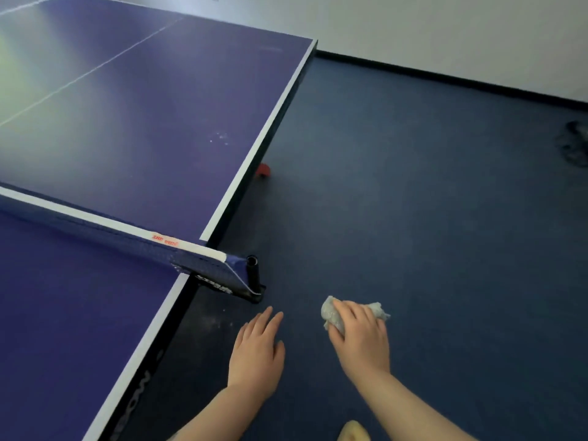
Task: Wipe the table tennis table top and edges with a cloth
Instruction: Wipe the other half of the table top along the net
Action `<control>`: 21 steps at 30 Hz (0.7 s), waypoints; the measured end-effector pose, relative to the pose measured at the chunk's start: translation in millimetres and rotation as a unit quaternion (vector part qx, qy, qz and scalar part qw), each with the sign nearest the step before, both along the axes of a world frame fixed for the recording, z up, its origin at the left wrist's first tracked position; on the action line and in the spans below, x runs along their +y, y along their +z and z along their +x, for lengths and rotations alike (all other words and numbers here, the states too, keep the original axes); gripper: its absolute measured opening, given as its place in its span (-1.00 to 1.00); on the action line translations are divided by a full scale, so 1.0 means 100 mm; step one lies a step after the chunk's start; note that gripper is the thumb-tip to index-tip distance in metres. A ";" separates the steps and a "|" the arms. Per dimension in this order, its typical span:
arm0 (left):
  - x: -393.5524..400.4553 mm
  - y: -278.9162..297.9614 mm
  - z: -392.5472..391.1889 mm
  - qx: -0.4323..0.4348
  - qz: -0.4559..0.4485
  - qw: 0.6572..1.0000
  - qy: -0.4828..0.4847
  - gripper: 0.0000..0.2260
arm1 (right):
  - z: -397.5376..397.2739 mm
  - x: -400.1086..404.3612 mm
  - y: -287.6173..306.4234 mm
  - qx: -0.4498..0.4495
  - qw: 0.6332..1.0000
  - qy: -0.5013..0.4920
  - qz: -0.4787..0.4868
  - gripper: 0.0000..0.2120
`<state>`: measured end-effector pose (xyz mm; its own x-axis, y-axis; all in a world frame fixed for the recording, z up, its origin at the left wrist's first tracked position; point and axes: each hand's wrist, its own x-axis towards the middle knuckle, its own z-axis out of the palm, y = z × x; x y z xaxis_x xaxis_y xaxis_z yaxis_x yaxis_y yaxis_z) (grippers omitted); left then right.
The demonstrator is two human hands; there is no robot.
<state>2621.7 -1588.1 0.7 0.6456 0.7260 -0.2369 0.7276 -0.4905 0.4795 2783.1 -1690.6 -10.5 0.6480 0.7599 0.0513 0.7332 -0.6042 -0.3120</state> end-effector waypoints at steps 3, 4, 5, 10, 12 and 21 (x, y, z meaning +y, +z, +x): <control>-0.24 0.08 0.56 -0.018 0.004 1.000 0.025 -0.53 | 0.59 -0.20 0.11 -0.026 0.999 0.030 0.016 -0.54; -0.28 0.10 0.74 -0.026 0.012 0.999 0.031 -0.53 | 0.79 -0.23 0.15 -0.031 0.998 0.042 0.023 -0.55; -0.31 0.12 0.91 -0.037 0.018 0.998 0.041 -0.54 | 0.99 -0.24 0.19 -0.031 0.998 0.053 0.025 -0.56; -0.42 0.33 1.51 -0.062 0.019 0.994 0.093 -0.55 | 1.64 -0.17 0.39 -0.041 0.995 0.079 0.036 -0.57; -0.36 0.42 1.68 -0.072 0.024 0.990 0.117 -0.55 | 1.80 -0.02 0.44 -0.061 0.990 0.109 0.068 -0.56; 0.74 0.47 2.16 -0.118 0.042 0.959 0.255 -0.56 | 2.28 1.23 0.45 -0.040 0.971 0.212 0.100 -0.58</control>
<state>2837.6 -1513.9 47.4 0.2301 0.9716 -0.0552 0.7596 -0.1439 0.6342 3011.2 -1567.3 34.0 0.2674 0.9272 0.2623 0.9295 -0.1764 -0.3240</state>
